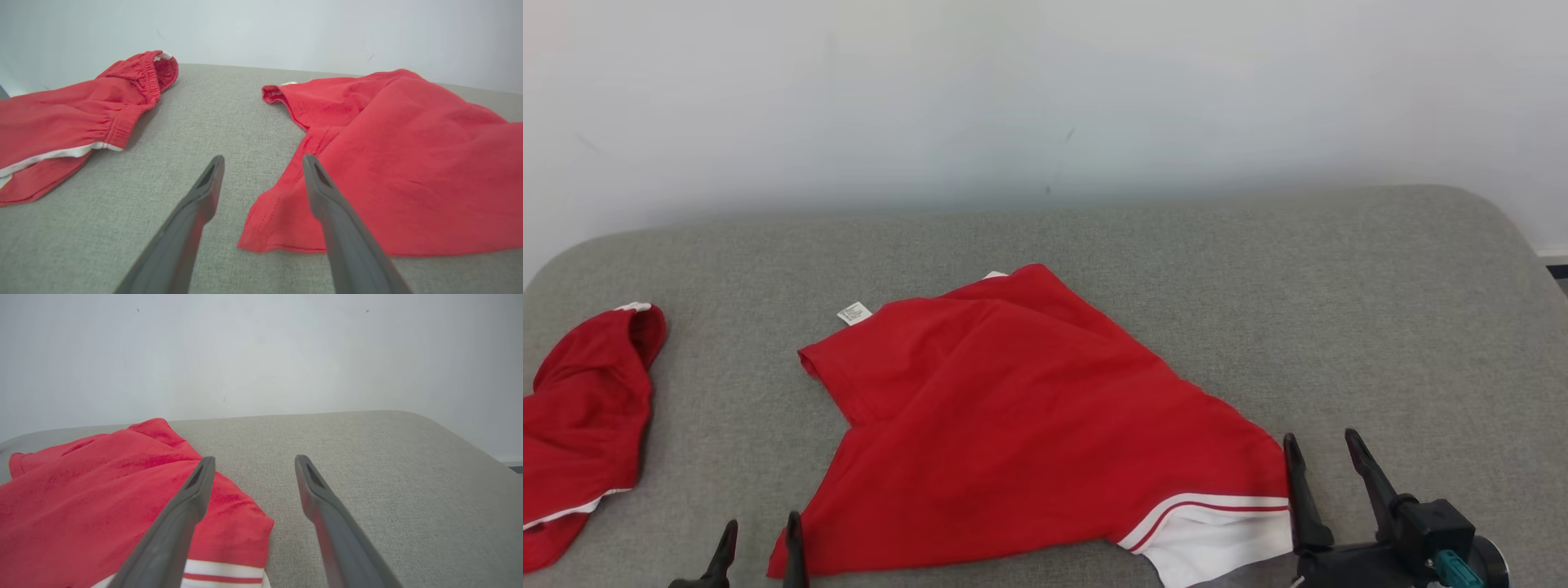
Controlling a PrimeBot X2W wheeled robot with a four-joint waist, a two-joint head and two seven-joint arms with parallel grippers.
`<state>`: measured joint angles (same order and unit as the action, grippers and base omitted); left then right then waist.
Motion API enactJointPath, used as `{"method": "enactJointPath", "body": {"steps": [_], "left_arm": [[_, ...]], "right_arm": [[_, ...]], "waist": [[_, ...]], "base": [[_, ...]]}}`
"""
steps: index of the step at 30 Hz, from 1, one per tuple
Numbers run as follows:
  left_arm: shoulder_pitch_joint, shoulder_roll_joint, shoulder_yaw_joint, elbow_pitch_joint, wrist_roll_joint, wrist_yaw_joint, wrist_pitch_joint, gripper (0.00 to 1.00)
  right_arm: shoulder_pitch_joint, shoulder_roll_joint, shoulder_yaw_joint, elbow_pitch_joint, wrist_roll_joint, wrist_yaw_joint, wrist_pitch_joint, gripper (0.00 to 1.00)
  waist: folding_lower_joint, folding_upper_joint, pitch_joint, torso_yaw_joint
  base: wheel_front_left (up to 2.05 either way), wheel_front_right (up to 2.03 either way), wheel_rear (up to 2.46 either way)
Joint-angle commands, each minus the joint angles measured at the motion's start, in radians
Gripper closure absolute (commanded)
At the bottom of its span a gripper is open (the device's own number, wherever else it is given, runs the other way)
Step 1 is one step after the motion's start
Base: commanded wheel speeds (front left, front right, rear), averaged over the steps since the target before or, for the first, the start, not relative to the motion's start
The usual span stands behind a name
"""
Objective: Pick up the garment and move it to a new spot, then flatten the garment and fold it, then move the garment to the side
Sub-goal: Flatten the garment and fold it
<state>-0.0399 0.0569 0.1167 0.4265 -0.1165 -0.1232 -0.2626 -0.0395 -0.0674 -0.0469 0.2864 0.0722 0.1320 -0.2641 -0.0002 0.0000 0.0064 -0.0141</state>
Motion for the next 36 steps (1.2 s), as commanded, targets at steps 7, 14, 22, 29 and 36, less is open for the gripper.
{"method": "enactJointPath", "body": {"steps": [7, 14, 22, 29, 36], "left_arm": [[0.044, -0.006, -0.014, -0.074, 0.049, 0.007, -0.003, 0.00], [0.076, -0.006, -0.021, -0.107, 0.069, 0.013, -0.003, 0.00], [0.107, -0.007, -0.022, -0.131, 0.045, 0.037, -0.003, 0.00], [0.102, -0.007, -0.029, -0.134, 0.029, 0.044, -0.003, 0.00], [0.092, -0.007, -0.035, -0.102, 0.008, 0.054, -0.003, 0.00]], "right_arm": [[0.019, 0.011, 0.037, -0.071, 0.009, -0.003, 0.000, 0.00], [0.039, 0.014, 0.042, -0.087, 0.006, -0.003, 0.000, 0.00], [0.056, 0.016, 0.035, -0.080, 0.004, -0.003, 0.000, 0.00], [0.049, 0.017, 0.033, -0.060, -0.004, -0.003, 0.000, 0.00], [0.044, 0.018, 0.033, -0.035, -0.010, -0.003, 0.000, 0.00]], "waist": [[0.0002, 0.0000, -0.026, -0.014], [0.0002, 0.0000, -0.044, -0.018], [0.0002, 0.0000, -0.053, -0.019], [0.0002, 0.0000, -0.037, -0.015], [0.0002, 0.0000, -0.004, -0.015]], "base": [[0.00, 0.00, 0.00], [0.00, 0.00, 0.00], [0.00, 0.00, 0.00], [0.00, 0.00, 0.00], [0.00, 0.00, 0.00]]}}
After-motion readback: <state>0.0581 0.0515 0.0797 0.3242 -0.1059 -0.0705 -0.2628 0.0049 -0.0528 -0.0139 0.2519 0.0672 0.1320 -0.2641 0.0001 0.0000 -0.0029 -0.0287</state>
